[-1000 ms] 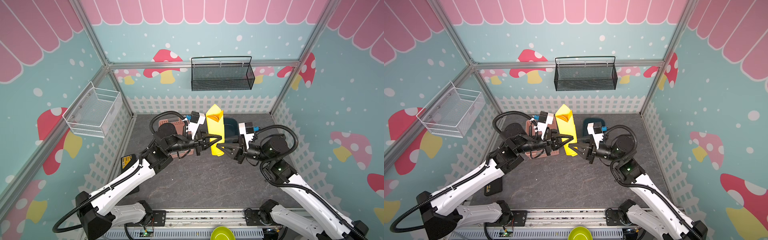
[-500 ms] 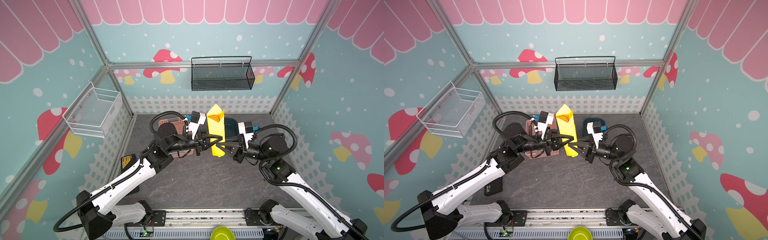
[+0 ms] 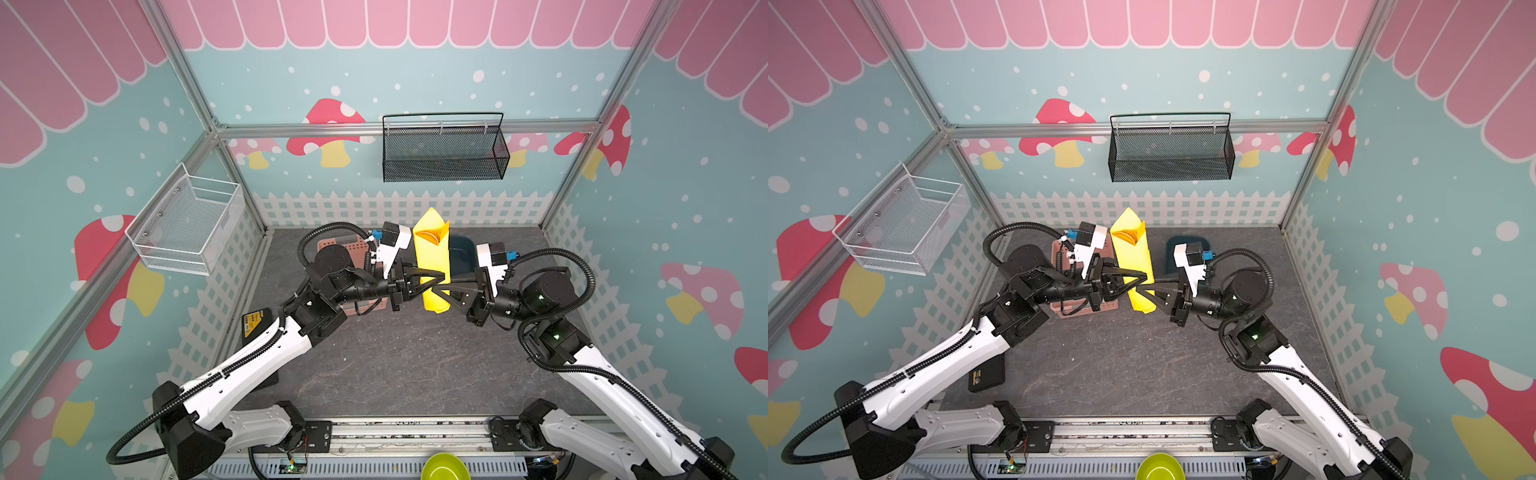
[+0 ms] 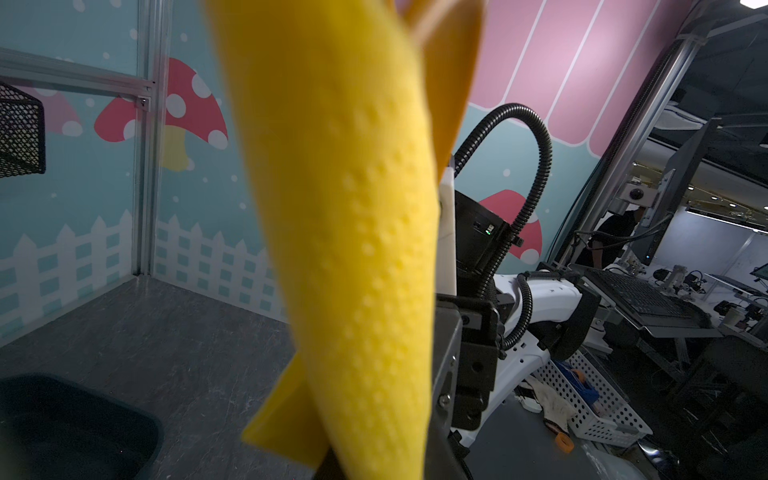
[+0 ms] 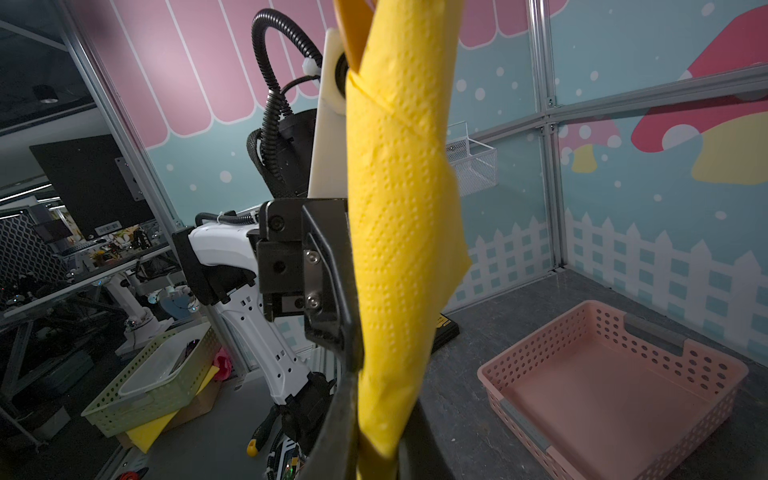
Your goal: Place the utensils on the paper napkin and roll it up
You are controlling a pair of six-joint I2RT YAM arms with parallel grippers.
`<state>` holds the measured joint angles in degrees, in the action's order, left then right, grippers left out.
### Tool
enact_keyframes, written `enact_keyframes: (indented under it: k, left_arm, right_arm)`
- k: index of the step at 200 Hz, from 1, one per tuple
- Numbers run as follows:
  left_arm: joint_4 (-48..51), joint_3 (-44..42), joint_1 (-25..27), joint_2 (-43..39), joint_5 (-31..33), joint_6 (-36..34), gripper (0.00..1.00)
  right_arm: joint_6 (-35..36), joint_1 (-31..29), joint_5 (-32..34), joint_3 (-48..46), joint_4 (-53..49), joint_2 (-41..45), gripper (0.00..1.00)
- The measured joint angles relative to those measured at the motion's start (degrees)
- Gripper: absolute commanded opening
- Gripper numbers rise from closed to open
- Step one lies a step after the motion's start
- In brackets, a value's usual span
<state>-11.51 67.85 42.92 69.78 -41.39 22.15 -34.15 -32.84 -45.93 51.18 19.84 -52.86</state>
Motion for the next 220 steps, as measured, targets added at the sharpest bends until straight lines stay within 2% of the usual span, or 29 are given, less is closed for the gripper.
enact_keyframes:
  k: [49, 89, 123, 134, 151, 220]
  left_arm:
    - [1.99, -0.07, -0.22, -3.85, 3.08, -0.26, 0.38]
    - [2.69, -1.57, -1.16, -7.96, 4.52, -0.96, 0.58]
    - [2.64, -1.84, -1.27, -7.85, 2.29, -1.27, 0.71]
    - [2.56, -1.84, -1.25, -7.41, 1.14, -1.33, 0.83]
    - [1.90, -1.81, -1.03, -6.47, -0.42, -0.85, 0.86]
    - [0.00, 3.15, 2.75, 0.46, -4.76, -0.87, 0.85]
  right_arm:
    - [0.94, -0.22, 1.36, 0.00, -0.02, 2.08, 0.00]
    - [1.55, -0.22, 1.55, 0.00, 0.24, 3.63, 0.00]
    - [1.55, -0.22, 0.79, 0.00, 1.68, 4.26, 0.00]
    - [1.44, -0.22, 0.00, 0.00, 2.71, 4.26, 0.00]
    - [0.87, -0.22, -1.49, -0.04, 4.70, 4.20, 0.00]
    - [-1.20, -0.22, -5.90, -0.74, 9.94, 2.27, 0.00]
